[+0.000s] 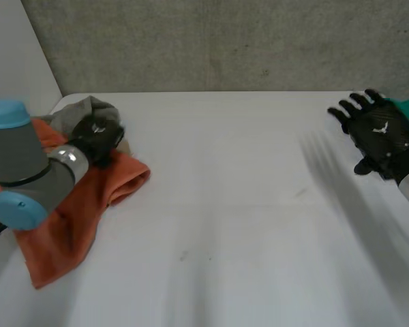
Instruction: Fold the laundry.
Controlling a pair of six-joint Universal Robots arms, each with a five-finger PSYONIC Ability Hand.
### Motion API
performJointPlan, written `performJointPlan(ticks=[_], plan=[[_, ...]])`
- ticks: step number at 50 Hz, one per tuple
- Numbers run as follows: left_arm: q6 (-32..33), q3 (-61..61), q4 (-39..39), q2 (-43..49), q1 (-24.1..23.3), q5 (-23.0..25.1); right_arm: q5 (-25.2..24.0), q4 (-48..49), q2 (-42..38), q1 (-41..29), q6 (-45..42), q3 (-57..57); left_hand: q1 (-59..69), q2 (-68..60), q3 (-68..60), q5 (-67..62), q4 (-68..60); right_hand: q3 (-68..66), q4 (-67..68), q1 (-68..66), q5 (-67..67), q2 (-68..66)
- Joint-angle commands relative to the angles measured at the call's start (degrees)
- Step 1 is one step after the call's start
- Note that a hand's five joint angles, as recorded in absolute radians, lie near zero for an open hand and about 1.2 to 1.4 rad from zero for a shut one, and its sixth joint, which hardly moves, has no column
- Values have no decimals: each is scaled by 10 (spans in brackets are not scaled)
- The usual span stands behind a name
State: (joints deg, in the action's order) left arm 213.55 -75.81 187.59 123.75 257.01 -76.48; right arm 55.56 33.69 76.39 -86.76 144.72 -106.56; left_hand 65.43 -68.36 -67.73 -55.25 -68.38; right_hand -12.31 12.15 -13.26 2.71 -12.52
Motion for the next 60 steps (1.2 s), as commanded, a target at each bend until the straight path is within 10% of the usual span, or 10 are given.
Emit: performJointPlan(ticks=[1, 13, 16, 18, 37, 45, 60], plan=[[-137, 20, 66, -90, -153, 0, 38, -29, 58, 1, 6, 32, 146, -116, -123, -148, -116, 23, -22, 33, -27, 25], [-308, 74, 121, 42, -325, 12, 77, -78, 65, -6, 39, 63, 146, -116, -123, -148, -116, 23, -22, 33, -27, 25], [-306, 100, 109, 82, -330, 5, 76, -84, 62, -6, 38, 58, -416, 445, 439, 414, 446, 23, -22, 33, -27, 25], [-306, 102, 100, 89, -327, 3, 76, -92, 51, -6, 37, 58, -554, 584, 577, 552, 584, 23, -22, 33, -27, 25], [-201, -144, -6, -135, -299, -116, 33, -393, 10, 0, -38, 109, -404, 434, 427, 402, 434, 23, -22, 33, -27, 25], [-139, -215, -14, -99, -349, -123, -14, -398, 10, 1, -189, 30, -328, 358, 351, 327, 358, -32, 33, -22, 28, -29], [-124, -165, 15, -18, -335, -137, -14, -352, -2, 0, -193, -16, -325, 354, 348, 323, 355, -48, 50, -39, 44, -46]])
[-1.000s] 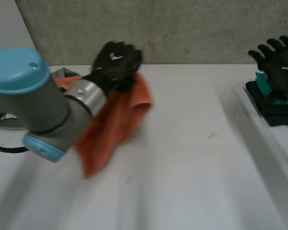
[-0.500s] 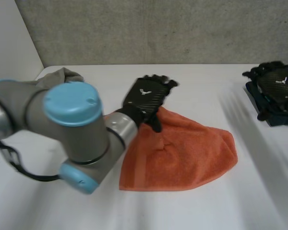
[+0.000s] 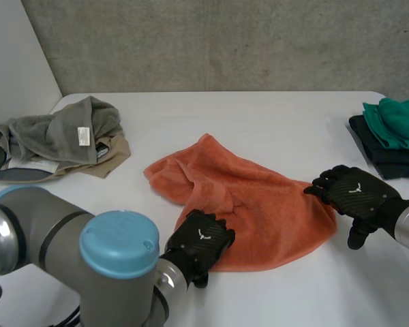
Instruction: Fold the laundry.
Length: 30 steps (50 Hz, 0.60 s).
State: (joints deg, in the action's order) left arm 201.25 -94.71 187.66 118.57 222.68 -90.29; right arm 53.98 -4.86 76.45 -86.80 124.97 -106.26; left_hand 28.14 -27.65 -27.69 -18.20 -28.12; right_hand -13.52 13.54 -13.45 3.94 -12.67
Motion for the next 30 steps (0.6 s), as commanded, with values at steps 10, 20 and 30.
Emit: performJointPlan(ticks=[10, 20, 30], plan=[[3, 59, 30, 77, 8, 3, 1, 45, -6, 2, 5, -31, 80, -85, -84, -79, -80, -45, 45, -45, 40, -53], [3, 90, 33, 90, 9, 3, 1, 60, -6, 5, 5, -36, 140, -145, -145, -140, -141, -55, 55, -55, 51, -63], [4, 120, 33, 116, 9, 1, 1, 66, -5, 4, 8, -38, 290, -295, -294, -289, -290, -63, 63, -64, 59, -72]])
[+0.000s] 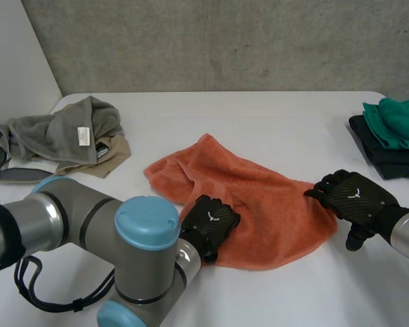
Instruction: Fold the laundry.
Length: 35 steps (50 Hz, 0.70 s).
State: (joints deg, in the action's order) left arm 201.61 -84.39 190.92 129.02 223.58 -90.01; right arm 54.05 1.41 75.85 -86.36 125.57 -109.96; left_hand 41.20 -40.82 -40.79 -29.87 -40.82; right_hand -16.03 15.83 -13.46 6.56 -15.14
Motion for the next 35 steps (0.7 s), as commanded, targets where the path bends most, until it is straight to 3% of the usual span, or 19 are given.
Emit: performJointPlan(ticks=[1, 9, 14, 18, 23, 29, 35], plan=[[0, 22, 1, 11, 2, -3, 0, 6, 1, 0, 6, 0, 194, -198, -199, -208, -198, -38, 40, -64, 33, -47], [3, 34, 25, 4, 17, -7, 10, 28, 2, 0, 49, 8, 388, -391, -392, -401, -391, -25, 27, -50, 19, -34], [22, 34, 33, -10, 24, -32, 40, 29, 2, 0, 101, 19, 388, -392, -392, -401, -392, 2, 0, -23, -7, -7], [31, 30, 33, -50, 34, -62, 84, 22, -8, 1, 200, 57, 388, -392, -392, -401, -392, 60, -58, 35, -66, 51], [26, 33, 33, -122, 37, -69, 87, 18, -66, -7, 303, 109, 388, -392, -392, -401, -392, 60, -58, 35, -66, 51], [25, 36, 33, -169, 38, -69, 82, 18, -146, -64, 313, 161, 388, -392, -392, -401, -392, 34, -32, 9, -40, 25], [24, 53, 33, -199, 34, -74, 83, 27, -208, -122, 346, 221, 388, -392, -392, -401, -392, -120, 122, -146, 115, -129]])
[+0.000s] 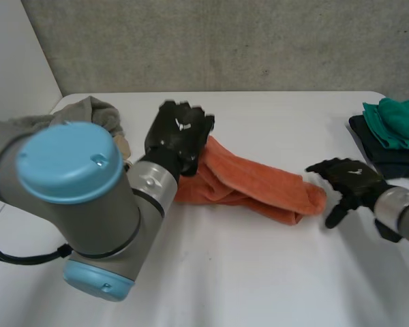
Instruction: Fold the laundry.
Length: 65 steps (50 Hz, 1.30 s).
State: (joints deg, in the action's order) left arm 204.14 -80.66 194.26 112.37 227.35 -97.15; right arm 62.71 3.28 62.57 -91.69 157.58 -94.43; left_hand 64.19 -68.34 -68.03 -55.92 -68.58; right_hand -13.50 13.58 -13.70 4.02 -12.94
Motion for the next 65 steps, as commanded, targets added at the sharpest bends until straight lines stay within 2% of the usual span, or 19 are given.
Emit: performJointPlan(ticks=[1, 2, 3, 4, 8, 11, 16, 20, 26, 30, 36, 41, 45, 46, 47, 50, 57, 61, 65], plan=[[-1, 17, 0, -38, -3, -3, -4, 13, -81, -73, 28, 72, 158, -117, -120, -141, -114, -169, 168, -167, 164, -175], [-3, 20, 0, -44, -3, -4, -2, 19, -84, -77, 29, 79, 158, -117, -120, -141, -114, -233, 232, -231, 227, -238], [-3, 23, 0, -50, -3, -4, 2, 33, -89, -82, 37, 90, 158, -117, -120, -141, -114, -498, 497, -496, 493, -504], [-4, 30, 0, -65, -2, -6, 8, 40, -89, -82, 40, 96, 158, -117, -120, -141, -114, -663, 663, -661, 658, -669], [-1, 44, 0, -110, 2, -6, 56, 73, -69, -82, 67, 101, 158, -117, -120, -141, -114, -665, 664, -663, 660, -671], [4, 47, -1, -150, 17, -6, 79, 87, 11, -81, 47, 110, 158, -117, -120, -141, -114, -665, 664, -663, 660, -671], [29, 39, -19, -191, 82, -4, 53, 8, 185, -75, -56, 129, 158, -117, -120, -141, -114, -665, 664, -663, 660, -671], [48, 27, -55, -189, 125, -3, 35, -75, 240, -72, -103, 174, 158, -117, -120, -141, -114, -665, 664, -663, 660, -671], [47, 2, -91, -144, 142, 3, 32, -158, 220, -80, -125, 214, 158, -117, -120, -141, -114, -665, 664, -663, 660, -671], [45, 4, -98, -73, 147, 18, 39, -197, 158, -108, -167, 227, 158, -117, -120, -141, -114, -665, 664, -663, 660, -671], [55, 93, -73, 61, 160, 31, 117, -202, 29, -140, -225, 291, 158, -117, -120, -141, -114, -665, 664, -663, 660, -671], [82, 253, -17, 136, 170, 33, 181, -131, -55, -141, -225, 411, 158, -117, -120, -141, -114, -665, 664, -663, 660, -671], [86, 382, 79, 154, 169, 34, 196, 29, -60, -141, -208, 469, 158, -117, -120, -141, -114, -665, 664, -663, 660, -671], [85, 396, 102, 153, 170, 34, 196, 104, -45, -141, -194, 467, 158, -117, -120, -141, -114, -665, 664, -663, 660, -671], [81, 410, 148, 148, 172, 33, 196, 140, -34, -141, -190, 463, 158, -117, -120, -141, -114, -665, 664, -663, 660, -671], [70, 407, 197, 130, 173, 31, 192, 219, 10, -140, -175, 431, 158, -117, -120, -141, -114, -665, 664, -663, 660, -671], [51, 259, 211, 45, 171, 31, 135, 191, 60, -138, -165, 348, 158, -117, -120, -141, -114, -665, 664, -663, 660, -671], [50, 147, 208, 21, 169, 34, 80, 119, 65, -136, -163, 272, 158, -117, -120, -141, -114, -665, 664, -663, 660, -671], [45, 56, 205, 6, 169, 35, 53, 67, 63, -135, -163, 219, 158, -117, -120, -141, -114, -665, 664, -663, 660, -671]])
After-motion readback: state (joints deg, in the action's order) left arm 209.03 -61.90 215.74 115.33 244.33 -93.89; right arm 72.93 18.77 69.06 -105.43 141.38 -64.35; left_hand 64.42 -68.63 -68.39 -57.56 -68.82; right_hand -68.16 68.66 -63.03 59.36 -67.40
